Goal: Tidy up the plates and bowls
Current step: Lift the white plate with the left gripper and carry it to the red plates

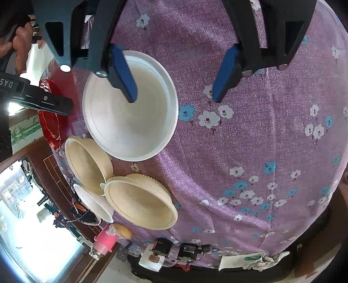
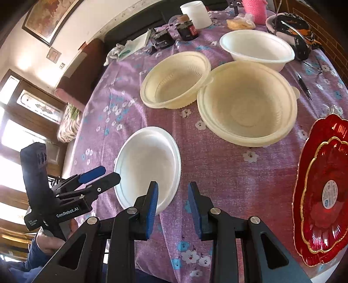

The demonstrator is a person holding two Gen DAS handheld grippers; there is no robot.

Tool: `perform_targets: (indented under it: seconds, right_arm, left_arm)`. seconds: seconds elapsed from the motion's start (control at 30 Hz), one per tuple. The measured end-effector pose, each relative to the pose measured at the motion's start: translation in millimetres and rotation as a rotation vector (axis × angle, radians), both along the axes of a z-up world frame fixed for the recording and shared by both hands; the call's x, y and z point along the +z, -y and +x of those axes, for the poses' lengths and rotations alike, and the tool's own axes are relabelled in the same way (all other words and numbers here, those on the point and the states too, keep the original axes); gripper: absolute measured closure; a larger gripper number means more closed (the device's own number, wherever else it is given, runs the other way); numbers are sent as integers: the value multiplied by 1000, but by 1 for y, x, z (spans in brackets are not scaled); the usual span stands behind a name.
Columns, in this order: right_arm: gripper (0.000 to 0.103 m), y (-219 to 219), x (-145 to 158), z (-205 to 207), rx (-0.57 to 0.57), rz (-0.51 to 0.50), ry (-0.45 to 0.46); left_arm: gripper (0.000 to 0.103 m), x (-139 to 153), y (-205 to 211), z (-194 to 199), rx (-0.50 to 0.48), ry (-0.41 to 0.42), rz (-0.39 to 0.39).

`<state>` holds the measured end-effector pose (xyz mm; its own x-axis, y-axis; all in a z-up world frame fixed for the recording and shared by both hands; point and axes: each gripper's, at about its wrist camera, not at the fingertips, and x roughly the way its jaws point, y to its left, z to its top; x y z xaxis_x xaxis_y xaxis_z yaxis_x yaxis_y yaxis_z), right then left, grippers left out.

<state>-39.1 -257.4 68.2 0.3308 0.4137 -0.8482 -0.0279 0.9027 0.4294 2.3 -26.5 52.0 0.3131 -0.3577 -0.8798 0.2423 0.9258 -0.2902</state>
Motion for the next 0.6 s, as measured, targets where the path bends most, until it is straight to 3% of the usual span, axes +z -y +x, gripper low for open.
perform_targets:
  seconds: [0.13,0.2,0.47,0.6]
  right_arm:
    - [72,-5,-5,5,-1,-9,-13]
    - [72,-6,-8,7,-1,-13,-23]
    - [72,-12,-18,17,5,-43,-55]
    - [72,-14,-22,18,12,-56,-54]
  left_arm:
    - [45,-6,2,3,-14,-16,2]
    - [57,-8,6,4,-30,-23,5]
    - [76,-17,21,7,-81,-22,57]
    - [77,-17,30,5,-113,6,98]
